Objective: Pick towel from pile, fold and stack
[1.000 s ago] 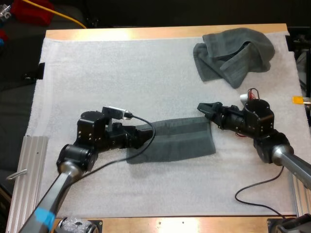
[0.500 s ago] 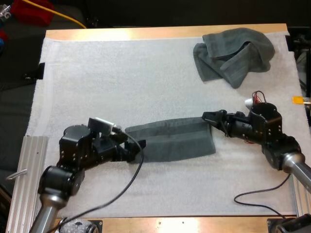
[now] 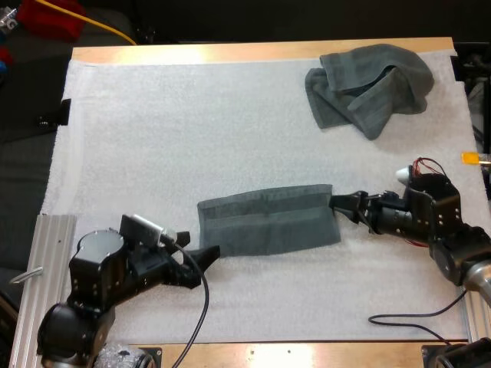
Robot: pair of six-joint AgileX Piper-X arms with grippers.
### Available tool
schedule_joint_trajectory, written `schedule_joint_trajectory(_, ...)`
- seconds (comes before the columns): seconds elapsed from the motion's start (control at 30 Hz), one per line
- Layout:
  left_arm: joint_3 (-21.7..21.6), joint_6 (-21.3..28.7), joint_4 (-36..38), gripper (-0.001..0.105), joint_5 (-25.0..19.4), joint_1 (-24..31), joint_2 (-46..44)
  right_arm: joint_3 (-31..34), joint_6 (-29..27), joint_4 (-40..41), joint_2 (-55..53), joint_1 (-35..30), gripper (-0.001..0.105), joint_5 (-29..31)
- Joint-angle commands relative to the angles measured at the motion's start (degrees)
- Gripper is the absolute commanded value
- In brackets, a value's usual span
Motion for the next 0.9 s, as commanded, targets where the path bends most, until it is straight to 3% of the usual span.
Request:
schedule_joint_trajectory(0.0,-0.40,-0.29,0.88,0.070,-0.68,-0.36,-0.90,-0.29,-1.80,2.21,-1.06,-0.26,0.056,0.12)
schedule_joint_trajectory(0.17,-0.40,-0.29,1.33,0.070,-0.68,-0.36,-2.46,-0.90,-3.91,7.89,-3.32,-0.26,0.056,1.88)
schedule_joint_trajectory(0.33,-0.40,-0.29,2.77,0.070,-0.68,-0.36,-2.44,-4.51,-12.86,17.45,-3.43,-0.26,0.056,11.40)
schedule_joint_trajectory(0.47,-0.40,-0.29,3.42,0.070,-0.68,-0.36,-2.44,-6.55,-18.26,20.05,-3.43,-0.48,0.056,16.28)
schedule_joint_trajectory(0.67,-0.40,-0.29,3.49,0.070,-0.68,-0.36,-2.44,-6.56,-19.67,20.05,-1.27,-6.54,0.056,14.63)
schedule_joint_trajectory(0.87,-0.40,-0.29,3.48,0.070,-0.19,-0.36,-2.44,-6.56,-22.96,20.05,4.06,-13.60,0.056,4.73)
